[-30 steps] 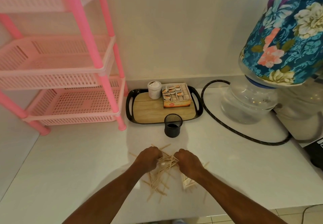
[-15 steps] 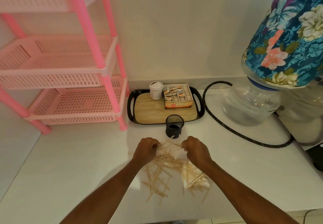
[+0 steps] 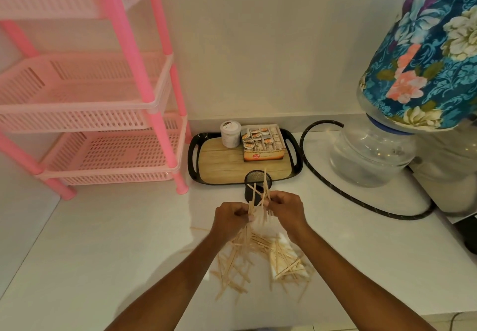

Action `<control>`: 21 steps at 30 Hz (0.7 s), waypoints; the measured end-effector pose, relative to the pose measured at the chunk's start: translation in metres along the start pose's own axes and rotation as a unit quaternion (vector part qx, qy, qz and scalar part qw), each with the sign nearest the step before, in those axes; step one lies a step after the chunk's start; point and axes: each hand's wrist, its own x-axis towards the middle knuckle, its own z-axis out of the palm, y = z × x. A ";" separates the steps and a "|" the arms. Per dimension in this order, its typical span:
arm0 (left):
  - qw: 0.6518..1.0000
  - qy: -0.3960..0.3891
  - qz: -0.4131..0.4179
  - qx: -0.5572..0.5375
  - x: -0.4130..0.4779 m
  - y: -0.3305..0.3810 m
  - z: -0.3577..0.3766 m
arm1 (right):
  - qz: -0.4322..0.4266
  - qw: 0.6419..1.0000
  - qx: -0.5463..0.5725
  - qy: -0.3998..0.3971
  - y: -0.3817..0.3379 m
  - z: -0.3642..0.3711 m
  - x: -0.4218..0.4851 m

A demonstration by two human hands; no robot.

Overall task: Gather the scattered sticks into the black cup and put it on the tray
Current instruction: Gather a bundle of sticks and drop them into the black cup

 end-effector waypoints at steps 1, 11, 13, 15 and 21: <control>1.000 -0.005 0.000 -0.012 -0.001 0.001 0.003 | 0.010 0.999 0.032 -0.013 -0.001 0.001 -0.001; 0.986 0.012 -0.020 -0.163 -0.003 0.006 0.024 | 0.018 0.999 0.030 0.001 0.005 0.004 -0.005; 0.981 0.021 -0.019 -0.190 0.000 0.010 0.026 | 0.008 1.000 0.017 -0.002 0.004 0.004 -0.005; 0.978 0.034 -0.019 -0.204 0.002 0.015 0.027 | 0.006 0.999 0.033 -0.007 0.001 0.004 -0.004; 0.978 0.075 0.011 -0.192 0.014 0.024 0.025 | -0.022 0.998 0.040 -0.036 -0.013 -0.002 0.008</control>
